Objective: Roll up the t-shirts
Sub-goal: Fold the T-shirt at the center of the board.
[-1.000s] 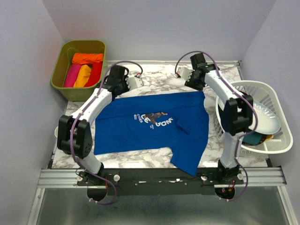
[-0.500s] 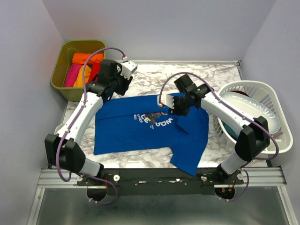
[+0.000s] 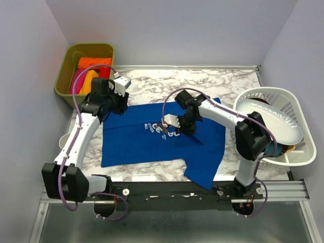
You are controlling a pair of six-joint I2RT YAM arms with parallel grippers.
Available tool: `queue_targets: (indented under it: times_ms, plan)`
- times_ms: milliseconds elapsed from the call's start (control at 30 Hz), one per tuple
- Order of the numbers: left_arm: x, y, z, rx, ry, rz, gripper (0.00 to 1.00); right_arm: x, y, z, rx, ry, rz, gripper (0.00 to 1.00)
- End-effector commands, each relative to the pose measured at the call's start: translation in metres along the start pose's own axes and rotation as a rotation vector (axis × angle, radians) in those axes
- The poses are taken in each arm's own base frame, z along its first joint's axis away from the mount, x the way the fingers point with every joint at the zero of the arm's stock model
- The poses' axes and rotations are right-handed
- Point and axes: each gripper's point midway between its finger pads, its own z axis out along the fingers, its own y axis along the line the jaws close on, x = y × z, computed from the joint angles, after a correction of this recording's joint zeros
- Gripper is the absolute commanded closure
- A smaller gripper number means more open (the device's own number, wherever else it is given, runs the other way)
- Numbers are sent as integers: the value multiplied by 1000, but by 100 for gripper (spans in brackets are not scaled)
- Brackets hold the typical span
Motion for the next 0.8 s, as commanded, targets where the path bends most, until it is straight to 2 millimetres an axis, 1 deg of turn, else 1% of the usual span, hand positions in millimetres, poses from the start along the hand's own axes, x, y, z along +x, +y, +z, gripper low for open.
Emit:
queue_targets:
  times_ms: [0, 33, 67, 133, 167, 233, 400, 567, 667, 767]
  plan:
    - [-11, -16, -18, 68, -85, 65, 54, 8, -5, 15, -33, 70, -1, 57]
    - [-12, -17, -20, 73, -97, 71, 54, 13, -6, 17, -31, 94, -28, 57]
    - [-7, -19, -19, 80, -91, 61, 54, 24, -4, 20, -35, 138, -36, 57]
    - [-10, -16, -21, 81, -108, 33, 54, 30, -5, 20, -26, 163, -35, 58]
    - [-10, -17, -23, 96, -116, -2, 54, 29, -3, 20, -35, 161, -35, 58]
    - [-10, -12, -27, 90, -128, -27, 53, 29, 1, 15, -59, 164, -32, 59]
    - [-1, -5, -28, 57, -107, 18, 53, 37, 1, 8, -64, 192, -16, 58]
    - [7, -4, -24, 60, -78, 29, 53, 49, 5, 9, -79, 214, -2, 56]
    - [10, -5, -20, 71, -71, 15, 53, 53, 7, 13, -79, 220, -3, 55]
    - [12, -5, -18, 76, -67, 8, 53, 52, 4, 16, -68, 216, 9, 54]
